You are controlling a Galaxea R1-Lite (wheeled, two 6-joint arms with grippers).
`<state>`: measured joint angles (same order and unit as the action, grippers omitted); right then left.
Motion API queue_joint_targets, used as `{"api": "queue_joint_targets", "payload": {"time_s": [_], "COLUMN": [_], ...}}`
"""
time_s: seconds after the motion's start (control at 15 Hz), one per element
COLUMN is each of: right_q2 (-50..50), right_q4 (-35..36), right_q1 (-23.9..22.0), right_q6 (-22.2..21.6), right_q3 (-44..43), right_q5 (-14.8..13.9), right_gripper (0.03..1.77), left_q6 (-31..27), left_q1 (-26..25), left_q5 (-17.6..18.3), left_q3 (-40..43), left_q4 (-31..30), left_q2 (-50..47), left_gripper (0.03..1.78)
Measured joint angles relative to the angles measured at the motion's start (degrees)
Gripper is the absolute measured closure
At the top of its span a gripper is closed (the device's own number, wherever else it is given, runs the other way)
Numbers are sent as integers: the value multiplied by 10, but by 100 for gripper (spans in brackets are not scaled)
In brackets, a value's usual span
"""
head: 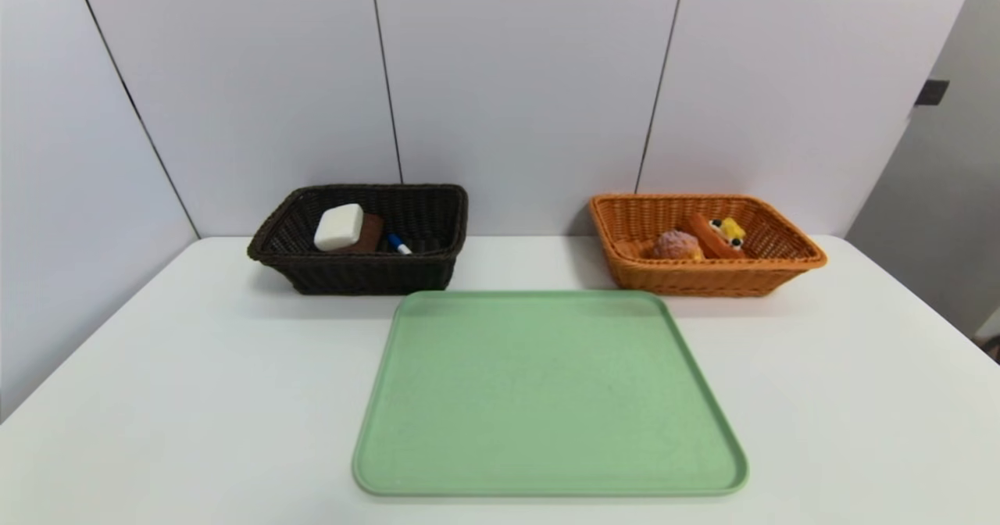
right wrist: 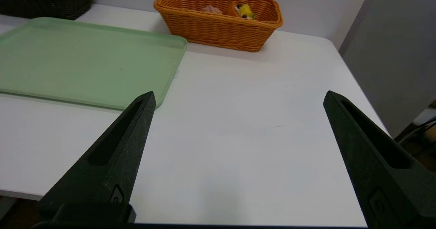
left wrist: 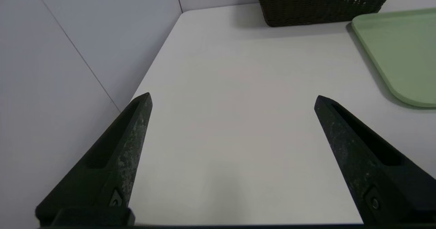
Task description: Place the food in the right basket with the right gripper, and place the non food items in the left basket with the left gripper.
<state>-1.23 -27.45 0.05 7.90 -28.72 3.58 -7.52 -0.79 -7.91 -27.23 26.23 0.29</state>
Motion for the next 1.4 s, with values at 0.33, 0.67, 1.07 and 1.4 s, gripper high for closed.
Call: {"api": "queue_joint_targets", "payload": {"time_s": [0.33,0.67,1.07,1.4], "right_q2": [12,13,13,13], "right_q4": [162,398,274,272], "right_q1": [0,0,0,0], "right_q6": [28,74,17,-61], "right_q3": [126,279,287,287], "right_q5": [-20,-16,-4,-32], "right_gripper": [10,10,10,10], "left_q6": [-11,-20,64,95], "left_q1": [0,1,1,1], "left_q5": [9,14,91,74], "left_q3": [134,261,269,271], "left_q4": [-213,-372,-254,-262], "left_q2": [-3,-3,-3,-3], "left_gripper": [12,12,12,12]}}
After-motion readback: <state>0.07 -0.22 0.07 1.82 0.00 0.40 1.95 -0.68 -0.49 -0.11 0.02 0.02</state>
